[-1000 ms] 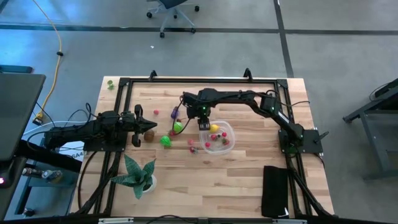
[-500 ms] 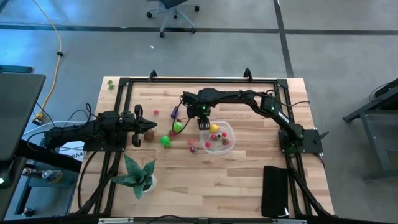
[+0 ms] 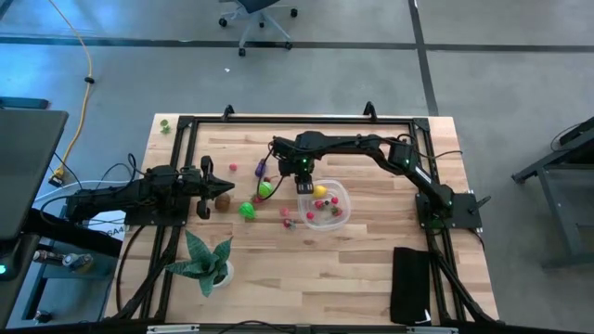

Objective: Pick and placing Produce into tupperware
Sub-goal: Put the blackberry into the transparent container

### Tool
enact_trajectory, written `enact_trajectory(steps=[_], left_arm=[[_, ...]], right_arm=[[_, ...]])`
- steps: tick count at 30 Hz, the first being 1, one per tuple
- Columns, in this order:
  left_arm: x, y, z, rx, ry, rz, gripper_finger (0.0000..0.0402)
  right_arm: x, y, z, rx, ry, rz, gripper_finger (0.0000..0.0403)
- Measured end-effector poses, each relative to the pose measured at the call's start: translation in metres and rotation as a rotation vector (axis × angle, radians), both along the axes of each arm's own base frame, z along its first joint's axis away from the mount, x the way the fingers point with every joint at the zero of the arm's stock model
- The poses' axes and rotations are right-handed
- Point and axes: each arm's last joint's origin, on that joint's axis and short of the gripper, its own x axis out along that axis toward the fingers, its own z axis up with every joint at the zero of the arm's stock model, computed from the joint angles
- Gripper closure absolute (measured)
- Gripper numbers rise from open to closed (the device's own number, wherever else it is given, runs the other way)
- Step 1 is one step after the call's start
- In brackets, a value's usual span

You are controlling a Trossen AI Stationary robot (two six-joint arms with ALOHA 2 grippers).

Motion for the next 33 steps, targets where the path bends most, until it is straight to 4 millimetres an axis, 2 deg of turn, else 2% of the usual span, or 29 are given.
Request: enact_trajectory(steps=[9, 17, 21, 25, 33], left_arm=[[0.000, 0.000, 0.000, 0.000, 0.000, 0.000, 0.0396], [0.000, 0.000, 0.000, 0.000, 0.000, 0.000, 0.0396], [0.000, 0.000, 0.000, 0.000, 0.000, 0.000, 0.0396], [0.000, 0.000, 0.000, 0.000, 0.000, 0.000, 0.0396], [0.000, 0.000, 0.000, 0.000, 0.000, 0.000, 0.0396]], right_arm=[[0.000, -0.001, 0.005, -0.036, 0.009, -0.006, 0.0301], [0.003, -0.003, 0.064, -0.066, 0.000, -0.079, 0.0301], [-0.004, 0.001, 0.090, -0.035, 0.042, -0.146, 0.0301], [-0.009, 0.015, 0.102, -0.021, 0.091, -0.173, 0.0302], [-0.025, 0.065, 0.108, -0.017, 0.184, -0.195, 0.0302]])
